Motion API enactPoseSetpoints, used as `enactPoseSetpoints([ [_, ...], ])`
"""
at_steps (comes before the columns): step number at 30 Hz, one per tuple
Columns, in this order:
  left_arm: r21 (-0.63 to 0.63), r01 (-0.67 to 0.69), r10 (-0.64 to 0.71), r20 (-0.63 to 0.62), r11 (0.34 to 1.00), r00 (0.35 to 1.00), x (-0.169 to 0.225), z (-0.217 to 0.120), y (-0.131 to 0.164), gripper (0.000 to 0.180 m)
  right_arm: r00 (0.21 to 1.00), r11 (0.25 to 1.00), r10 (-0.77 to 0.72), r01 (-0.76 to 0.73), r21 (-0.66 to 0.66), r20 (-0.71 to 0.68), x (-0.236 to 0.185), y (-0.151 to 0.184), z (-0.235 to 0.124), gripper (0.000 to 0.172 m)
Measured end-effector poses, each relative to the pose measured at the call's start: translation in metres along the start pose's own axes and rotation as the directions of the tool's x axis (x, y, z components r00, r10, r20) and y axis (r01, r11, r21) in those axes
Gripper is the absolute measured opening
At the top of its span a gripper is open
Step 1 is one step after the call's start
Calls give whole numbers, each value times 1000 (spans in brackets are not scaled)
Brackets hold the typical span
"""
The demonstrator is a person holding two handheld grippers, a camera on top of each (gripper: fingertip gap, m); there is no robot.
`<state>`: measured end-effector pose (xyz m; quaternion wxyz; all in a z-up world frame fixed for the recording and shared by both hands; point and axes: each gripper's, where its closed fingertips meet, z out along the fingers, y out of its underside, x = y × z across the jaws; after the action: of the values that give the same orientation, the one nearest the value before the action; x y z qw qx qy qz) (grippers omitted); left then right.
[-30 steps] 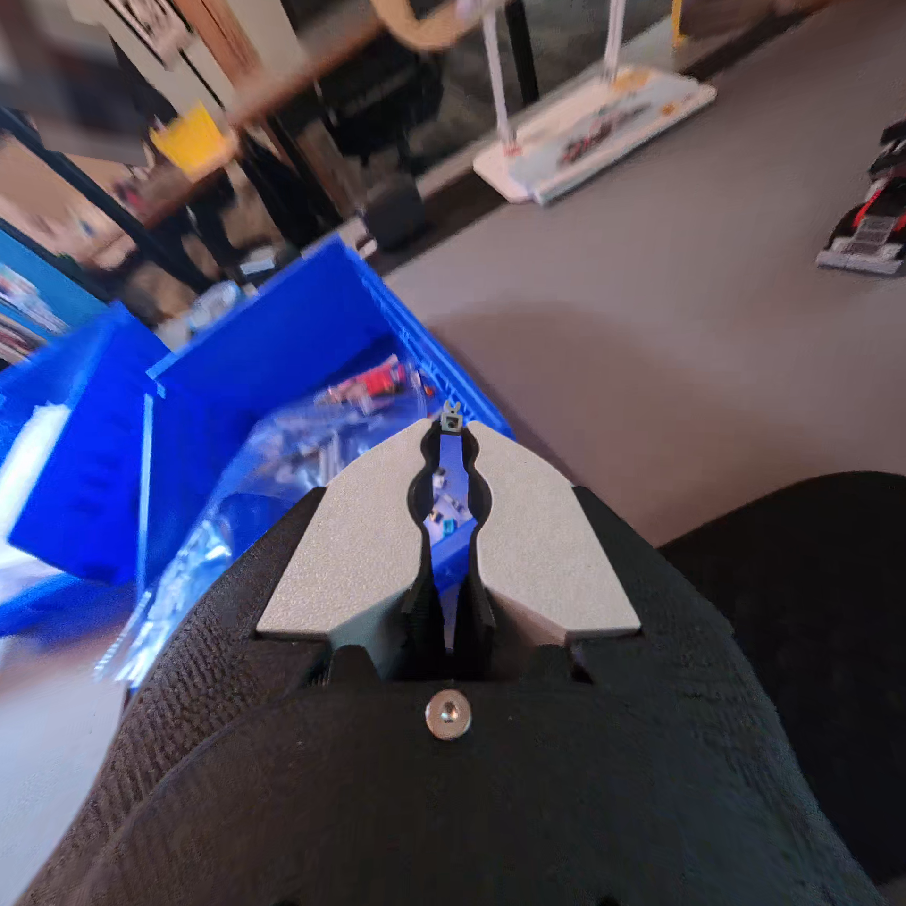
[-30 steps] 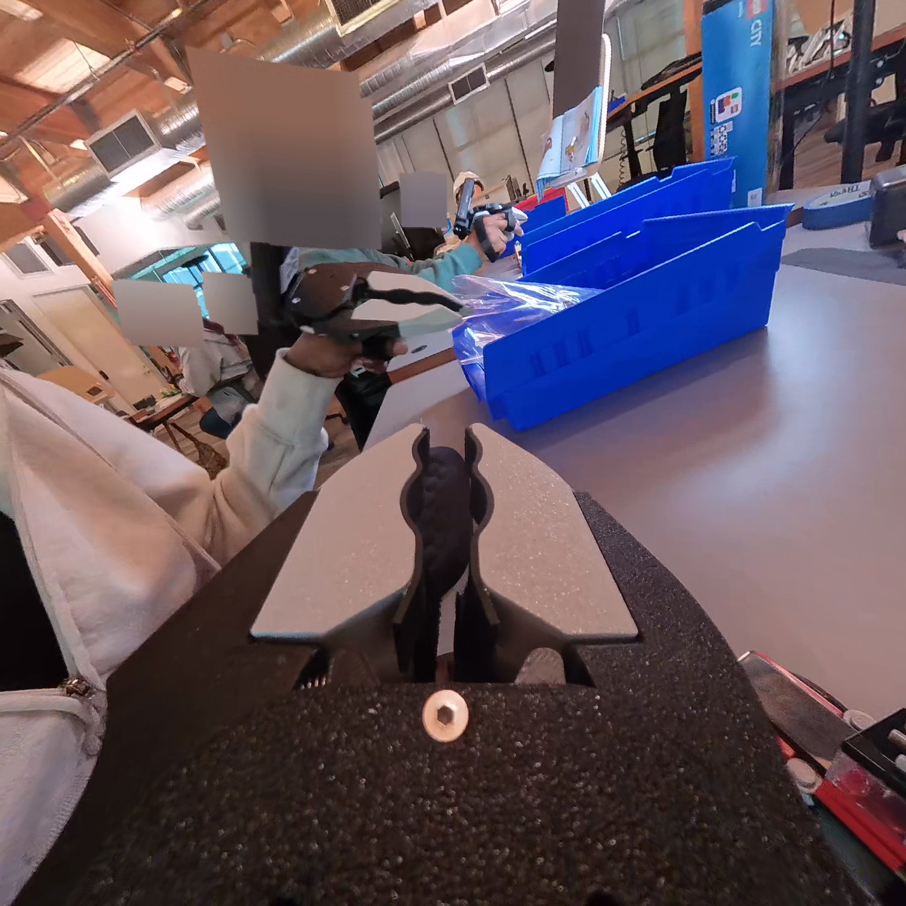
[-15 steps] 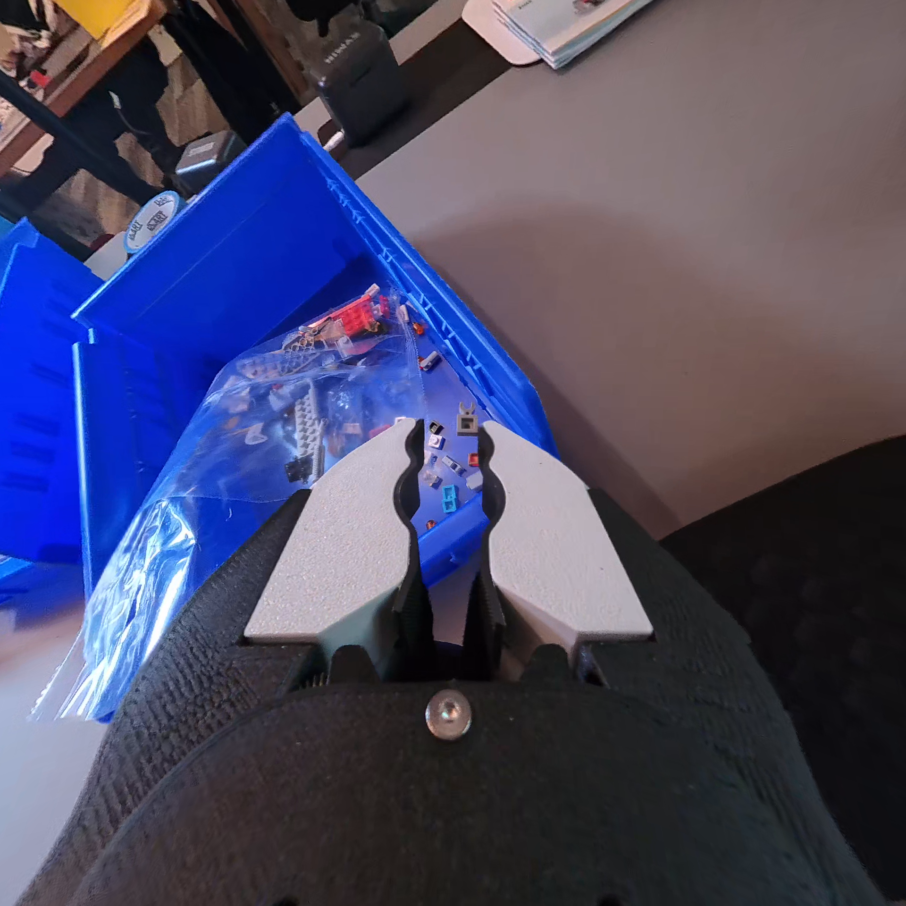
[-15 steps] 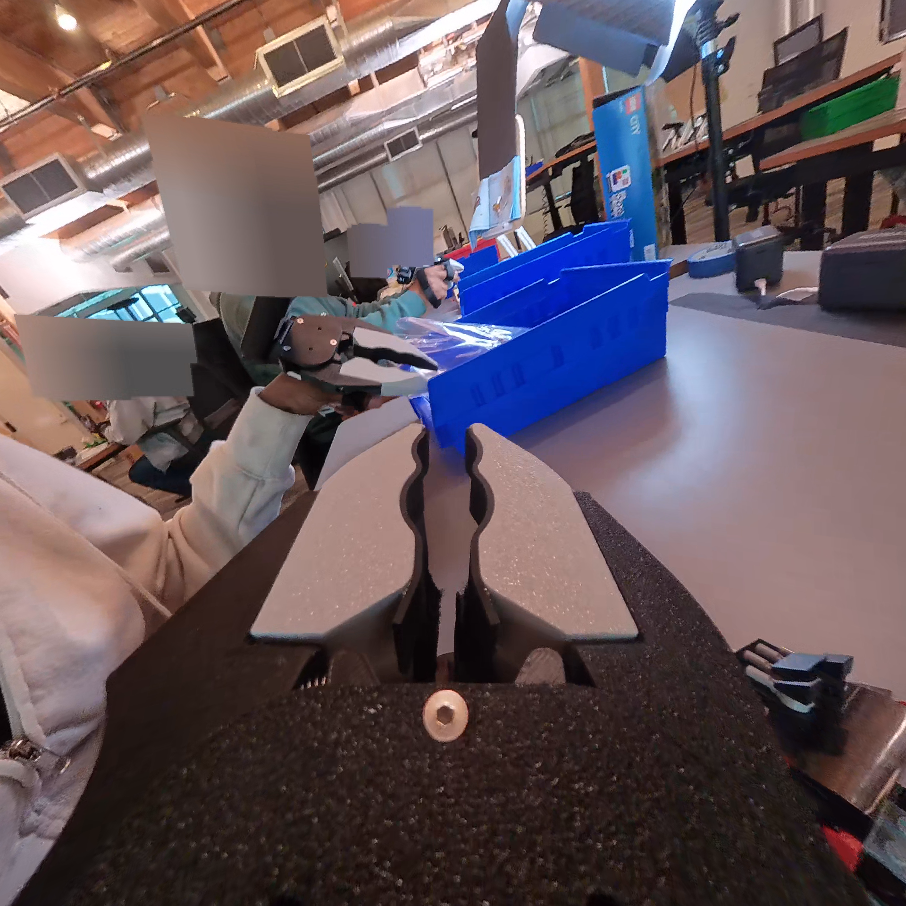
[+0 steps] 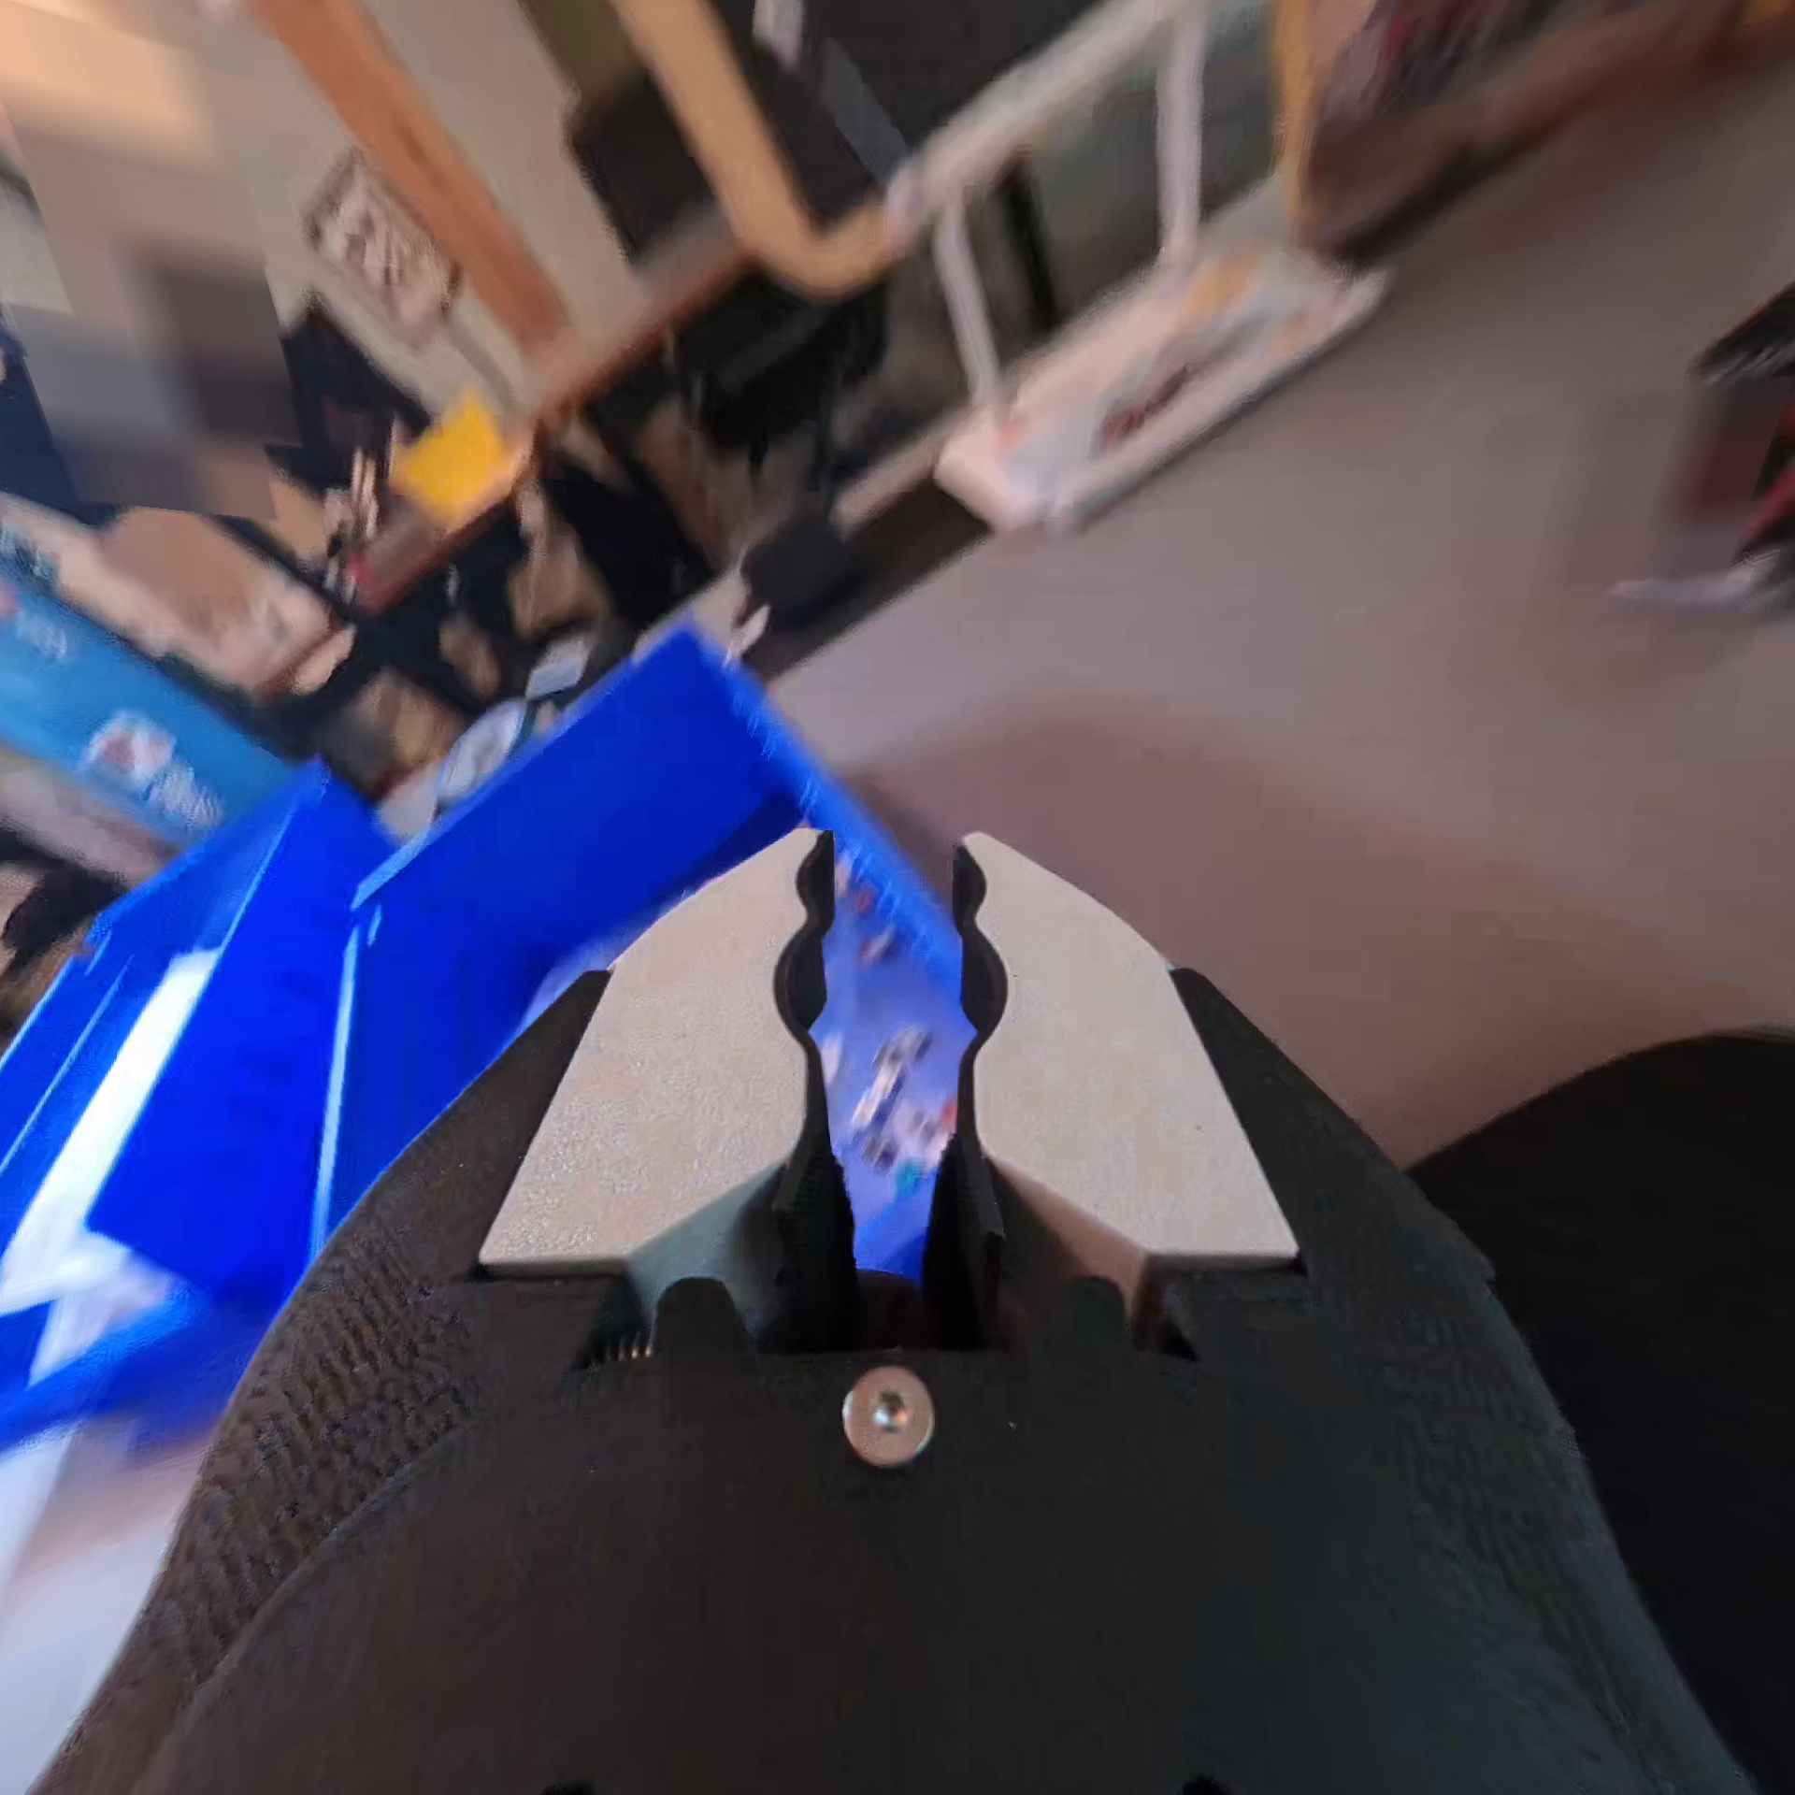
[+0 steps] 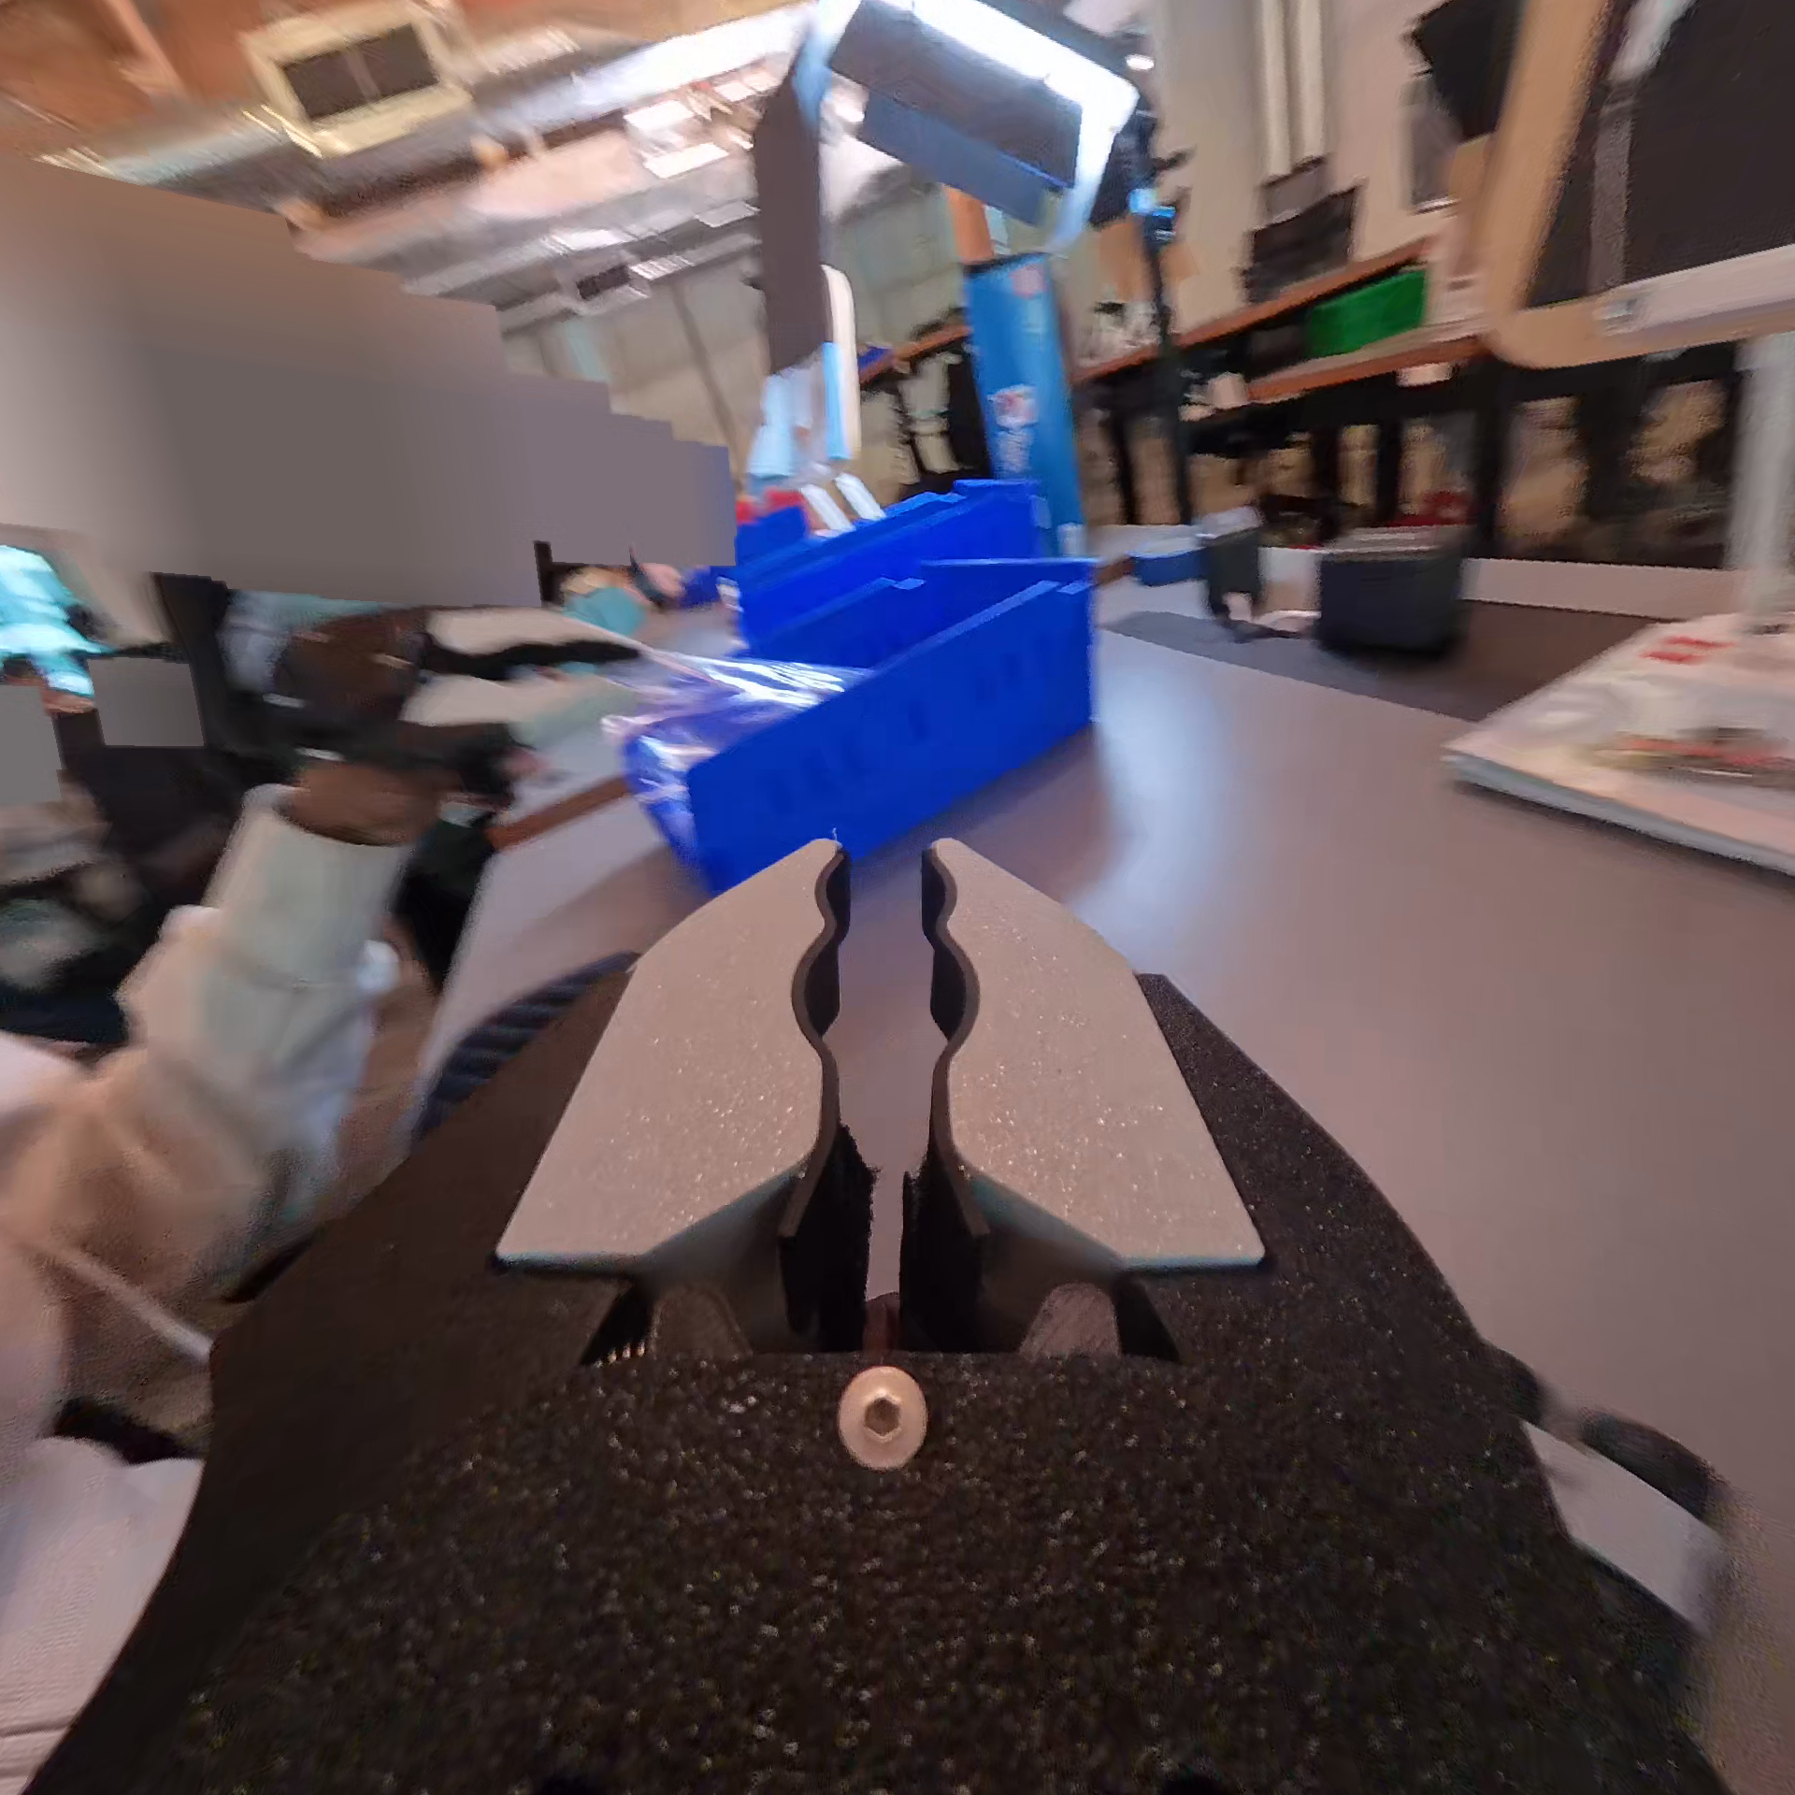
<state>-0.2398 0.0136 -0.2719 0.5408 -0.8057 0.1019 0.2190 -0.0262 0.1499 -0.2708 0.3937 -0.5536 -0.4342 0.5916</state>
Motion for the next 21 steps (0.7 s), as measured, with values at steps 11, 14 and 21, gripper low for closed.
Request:
enactPoseSetpoints([
  [11,92,99,-1,-731,991,683,233,84,-66,44,915,836,-360,231,-498,-181,61,57,-40,49],
  [14,-12,69,-56,-733,998,678,254,120,-49,47,903,773,-404,251,-583,-146,61,66,-60,30],
  [21,55,29,16,-668,998,744,251,130,-52,36,914,594,-390,345,-727,115,45,119,-65,22],
])
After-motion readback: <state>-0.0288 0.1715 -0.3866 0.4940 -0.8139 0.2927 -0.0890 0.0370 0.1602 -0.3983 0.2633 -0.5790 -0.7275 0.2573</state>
